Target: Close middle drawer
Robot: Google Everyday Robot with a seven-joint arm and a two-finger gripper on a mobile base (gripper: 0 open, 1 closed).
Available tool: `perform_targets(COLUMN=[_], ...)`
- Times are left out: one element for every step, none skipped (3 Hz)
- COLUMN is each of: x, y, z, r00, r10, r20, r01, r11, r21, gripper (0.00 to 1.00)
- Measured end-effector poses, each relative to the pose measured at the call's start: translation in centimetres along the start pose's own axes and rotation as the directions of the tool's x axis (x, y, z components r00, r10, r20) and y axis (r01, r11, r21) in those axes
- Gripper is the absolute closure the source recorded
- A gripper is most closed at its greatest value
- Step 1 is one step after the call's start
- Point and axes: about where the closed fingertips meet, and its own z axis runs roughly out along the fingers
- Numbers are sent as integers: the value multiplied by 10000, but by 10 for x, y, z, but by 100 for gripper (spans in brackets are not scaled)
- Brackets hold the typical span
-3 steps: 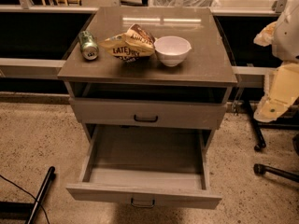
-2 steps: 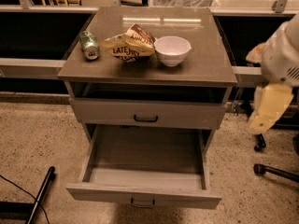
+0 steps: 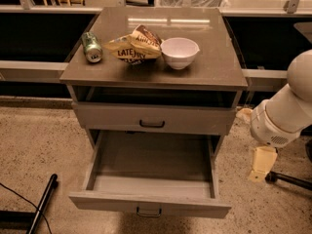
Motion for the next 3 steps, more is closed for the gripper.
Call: perform_targets(x=[0, 7, 21], y=[0, 1, 28], z=[0, 51, 152], r00=[10000, 9992, 9905], r10=[-24, 314, 835], r20=[-5, 236, 1093], r01=[24, -308, -736], r11=[10000, 9992, 9931], r21=[3, -248, -909], gripper=[0, 0, 19])
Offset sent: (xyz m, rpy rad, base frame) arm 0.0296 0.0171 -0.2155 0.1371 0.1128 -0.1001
